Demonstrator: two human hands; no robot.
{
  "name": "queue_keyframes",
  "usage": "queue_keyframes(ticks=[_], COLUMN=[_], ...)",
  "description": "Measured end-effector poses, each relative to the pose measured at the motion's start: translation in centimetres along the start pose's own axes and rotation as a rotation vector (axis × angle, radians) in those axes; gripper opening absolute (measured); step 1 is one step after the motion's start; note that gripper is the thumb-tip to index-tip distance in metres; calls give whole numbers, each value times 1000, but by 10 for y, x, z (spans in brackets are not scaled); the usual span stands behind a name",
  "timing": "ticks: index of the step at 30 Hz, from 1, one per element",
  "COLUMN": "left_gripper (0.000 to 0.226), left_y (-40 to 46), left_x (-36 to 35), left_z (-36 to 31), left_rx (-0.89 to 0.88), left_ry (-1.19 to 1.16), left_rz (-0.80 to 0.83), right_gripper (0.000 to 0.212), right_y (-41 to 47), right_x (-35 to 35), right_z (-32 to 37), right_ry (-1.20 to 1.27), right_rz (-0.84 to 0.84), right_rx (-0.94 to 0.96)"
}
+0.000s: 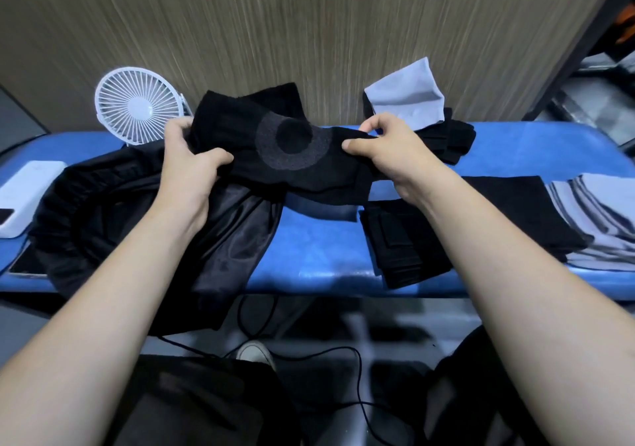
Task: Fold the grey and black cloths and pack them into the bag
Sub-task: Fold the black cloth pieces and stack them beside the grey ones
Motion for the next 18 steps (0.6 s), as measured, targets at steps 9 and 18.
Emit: queue_keyframes(ticks=[9, 18], left_gripper=[46, 29], left_y=[-9, -13], left_x=[-22, -25], left_z=[1, 7], left_rx=[47, 12], left_ry=[108, 306], left_rz=[191, 235], right_gripper=[14, 53], right_y=[-3, -6], right_x=[6, 46], right_z=[-6, -8], right_ry=[368, -54], right_rz=[124, -41], right_rx=[-134, -43])
Point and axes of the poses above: each hand's wrist, its own y-axis towards the middle knuckle, its own x-axis out of the back of the hand, z = x × y, the point moved 10 cm from there along y, towards the middle knuckle
